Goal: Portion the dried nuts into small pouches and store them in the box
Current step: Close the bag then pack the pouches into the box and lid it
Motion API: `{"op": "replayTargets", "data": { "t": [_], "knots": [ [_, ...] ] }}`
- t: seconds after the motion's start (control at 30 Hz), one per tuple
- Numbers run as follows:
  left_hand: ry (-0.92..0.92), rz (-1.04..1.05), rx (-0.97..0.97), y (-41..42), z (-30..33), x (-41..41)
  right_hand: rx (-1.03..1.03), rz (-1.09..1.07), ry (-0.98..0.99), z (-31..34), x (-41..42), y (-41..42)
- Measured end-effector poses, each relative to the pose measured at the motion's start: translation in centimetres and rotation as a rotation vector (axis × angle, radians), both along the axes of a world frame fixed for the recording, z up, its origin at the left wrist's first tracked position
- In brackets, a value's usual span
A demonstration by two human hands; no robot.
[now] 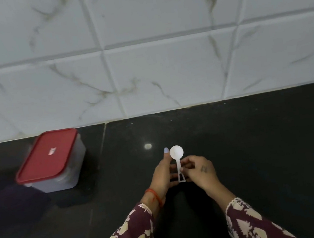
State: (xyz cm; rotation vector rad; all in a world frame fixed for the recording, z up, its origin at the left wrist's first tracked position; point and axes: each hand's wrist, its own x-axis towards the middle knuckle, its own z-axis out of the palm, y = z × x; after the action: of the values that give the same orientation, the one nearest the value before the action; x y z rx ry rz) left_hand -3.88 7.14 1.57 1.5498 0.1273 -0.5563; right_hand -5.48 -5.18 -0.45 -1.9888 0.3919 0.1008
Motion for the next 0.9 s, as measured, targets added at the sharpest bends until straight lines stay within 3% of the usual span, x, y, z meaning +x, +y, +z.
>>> {"op": "replayTargets", "data": {
  "t": [0.43,0.9],
  "knots": [
    [-0.051,0.309,0.110,15.5,0.1,8.7,-0.015,0.107,0.014,-1.0,11.3,17.6],
    [0.005,0.308,0.286,18.1,-1.6,11.1,-0.053,0.153,0.102,-2.2,13.7,20.5]
  ]
}}
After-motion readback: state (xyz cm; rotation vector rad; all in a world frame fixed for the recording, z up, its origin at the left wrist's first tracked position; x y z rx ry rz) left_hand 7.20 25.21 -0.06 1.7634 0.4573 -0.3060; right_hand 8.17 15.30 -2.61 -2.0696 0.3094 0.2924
